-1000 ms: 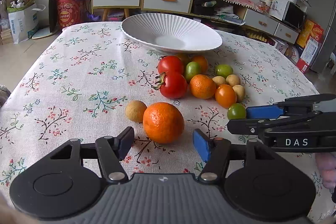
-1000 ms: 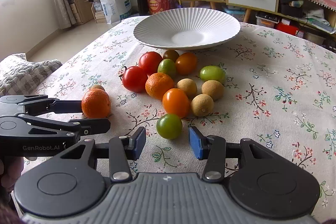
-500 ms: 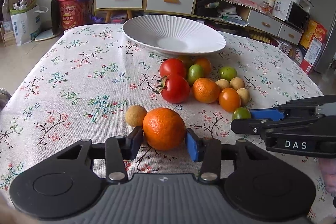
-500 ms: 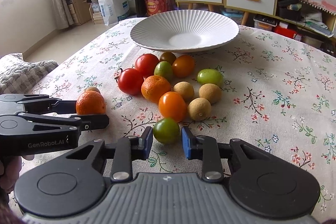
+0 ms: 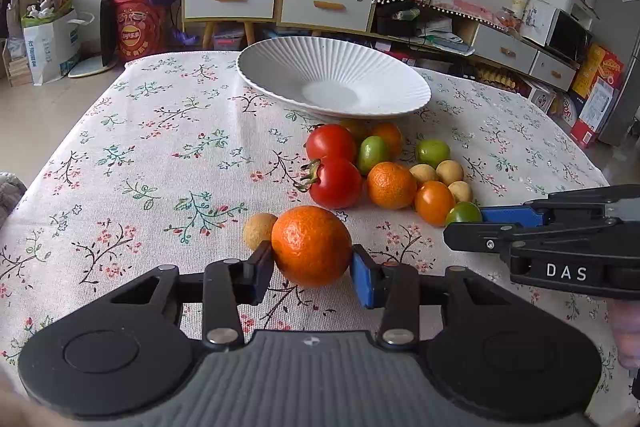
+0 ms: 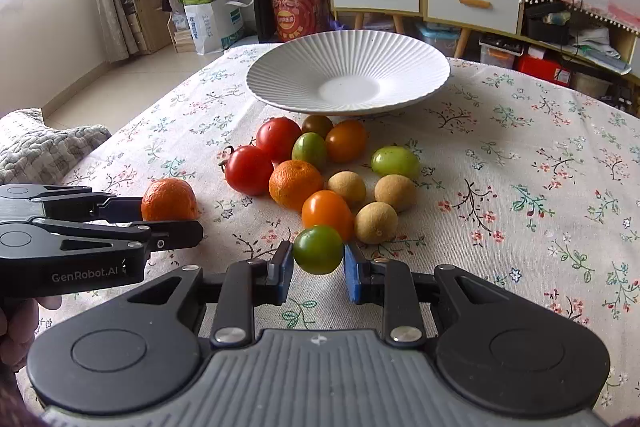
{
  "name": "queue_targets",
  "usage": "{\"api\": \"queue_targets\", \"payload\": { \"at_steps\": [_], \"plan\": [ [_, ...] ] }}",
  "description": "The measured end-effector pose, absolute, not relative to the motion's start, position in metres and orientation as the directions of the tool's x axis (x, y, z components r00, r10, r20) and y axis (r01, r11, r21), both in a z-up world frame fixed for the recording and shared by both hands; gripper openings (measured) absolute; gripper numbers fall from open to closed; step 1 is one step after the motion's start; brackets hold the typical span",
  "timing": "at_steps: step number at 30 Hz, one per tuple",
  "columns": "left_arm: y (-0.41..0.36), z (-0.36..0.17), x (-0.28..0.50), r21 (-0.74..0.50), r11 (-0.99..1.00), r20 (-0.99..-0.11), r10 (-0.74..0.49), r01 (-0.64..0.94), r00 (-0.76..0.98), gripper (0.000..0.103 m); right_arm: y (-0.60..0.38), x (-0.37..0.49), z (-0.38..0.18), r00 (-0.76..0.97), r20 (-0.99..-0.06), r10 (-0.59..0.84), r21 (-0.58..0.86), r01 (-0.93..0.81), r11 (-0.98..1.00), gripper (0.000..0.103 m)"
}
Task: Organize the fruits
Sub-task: 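Carry the orange in the left tool and lime in the right tool over the white bowl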
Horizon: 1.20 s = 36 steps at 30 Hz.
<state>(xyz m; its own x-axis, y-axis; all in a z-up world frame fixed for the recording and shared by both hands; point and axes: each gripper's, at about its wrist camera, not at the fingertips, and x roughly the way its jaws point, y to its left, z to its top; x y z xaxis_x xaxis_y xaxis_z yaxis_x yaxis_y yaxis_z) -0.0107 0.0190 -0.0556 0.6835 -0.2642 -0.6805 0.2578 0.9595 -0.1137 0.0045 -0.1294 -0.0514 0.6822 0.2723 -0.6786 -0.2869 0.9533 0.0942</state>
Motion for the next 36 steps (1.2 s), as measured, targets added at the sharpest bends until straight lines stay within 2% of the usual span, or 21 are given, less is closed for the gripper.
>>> {"api": "queue_targets", "payload": {
  "at_steps": [12, 21, 36],
  "plan": [
    [0.006, -0.023, 0.014, -0.116, 0.958, -0.663, -0.271, 0.261, 0.698, 0.039, -0.132, 0.038, -0.014, 0.738, -0.626, 0.252, 0.081, -0.26, 0.962, 0.024],
    [-0.003, -0.009, 0.043, -0.071, 0.939, -0.64, -0.302, 0.337, 0.707, 0.039, -0.139, 0.069, -0.01, 0.731, -0.628, 0.268, 0.095, -0.269, 0.958, 0.024],
    [-0.014, -0.034, 0.107, -0.008, 0.895, -0.655, -0.341, 0.446, 0.674, 0.039, -0.145, 0.116, -0.024, 0.68, -0.657, 0.325, 0.134, -0.318, 0.938, 0.025]
  ]
}}
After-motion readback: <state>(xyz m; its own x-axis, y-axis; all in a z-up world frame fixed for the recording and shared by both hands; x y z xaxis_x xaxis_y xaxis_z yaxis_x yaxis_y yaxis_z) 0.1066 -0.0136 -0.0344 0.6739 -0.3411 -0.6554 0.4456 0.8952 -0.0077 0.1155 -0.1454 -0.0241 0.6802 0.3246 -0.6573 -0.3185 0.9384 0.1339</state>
